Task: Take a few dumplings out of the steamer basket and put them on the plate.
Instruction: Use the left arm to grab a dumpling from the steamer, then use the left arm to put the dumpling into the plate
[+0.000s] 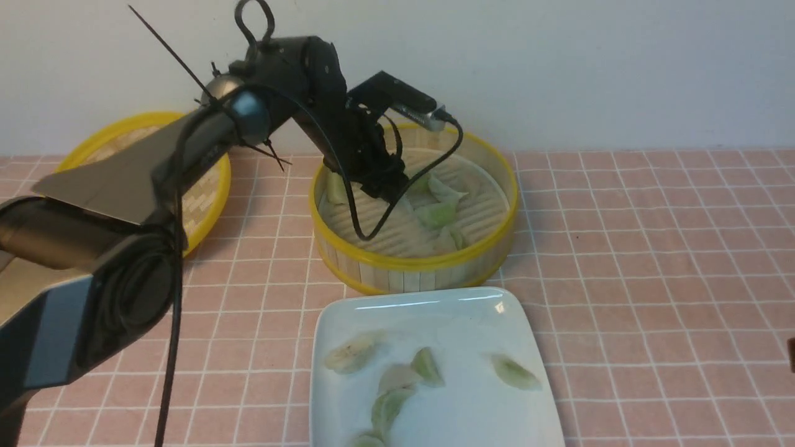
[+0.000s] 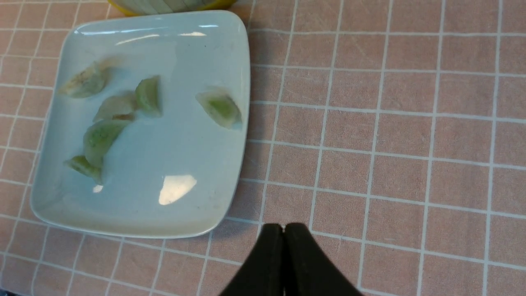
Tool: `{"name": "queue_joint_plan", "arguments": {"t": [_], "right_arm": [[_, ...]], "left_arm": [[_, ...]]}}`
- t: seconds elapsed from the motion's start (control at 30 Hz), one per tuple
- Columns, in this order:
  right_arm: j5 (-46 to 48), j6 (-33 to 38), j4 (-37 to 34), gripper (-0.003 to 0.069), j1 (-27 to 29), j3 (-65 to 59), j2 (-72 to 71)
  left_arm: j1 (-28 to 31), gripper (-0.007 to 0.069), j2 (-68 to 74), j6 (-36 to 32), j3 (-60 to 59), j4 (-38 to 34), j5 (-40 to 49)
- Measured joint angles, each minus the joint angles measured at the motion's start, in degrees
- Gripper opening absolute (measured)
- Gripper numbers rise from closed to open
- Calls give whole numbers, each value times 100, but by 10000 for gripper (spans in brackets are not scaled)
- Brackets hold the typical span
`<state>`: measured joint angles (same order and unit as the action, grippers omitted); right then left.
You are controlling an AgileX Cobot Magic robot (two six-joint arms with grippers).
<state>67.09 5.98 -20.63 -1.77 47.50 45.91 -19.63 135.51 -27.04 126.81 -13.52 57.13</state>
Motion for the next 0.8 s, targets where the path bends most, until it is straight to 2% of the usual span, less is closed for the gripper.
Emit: {"name": "queue_joint_plan", "arguments": {"t": [0.13, 0.23, 0.33, 0.43, 0.6, 0.8], "right_arm": [[-37, 0, -48, -14, 0, 0, 0], [-51, 0, -107, -14, 0, 0, 0], [-66, 0, -158, -14, 0, 0, -6], [-88, 0, -179, -14, 0, 0, -6], [-90, 0, -179, -14, 0, 0, -6], [-108, 161, -193, -14, 0, 26, 50]], "left_arm": [[0, 382, -718, 212, 0, -53, 829], [0, 382, -1189, 372, -66, -393, 1289], [-24, 382, -1508, 544, -376, -705, 1312], [-222, 382, -2013, 708, -1475, -904, 1312], [-688, 382, -2160, 668, -2875, -916, 1318], [-1062, 382, -1781, 595, -3332, -585, 1210]]}}
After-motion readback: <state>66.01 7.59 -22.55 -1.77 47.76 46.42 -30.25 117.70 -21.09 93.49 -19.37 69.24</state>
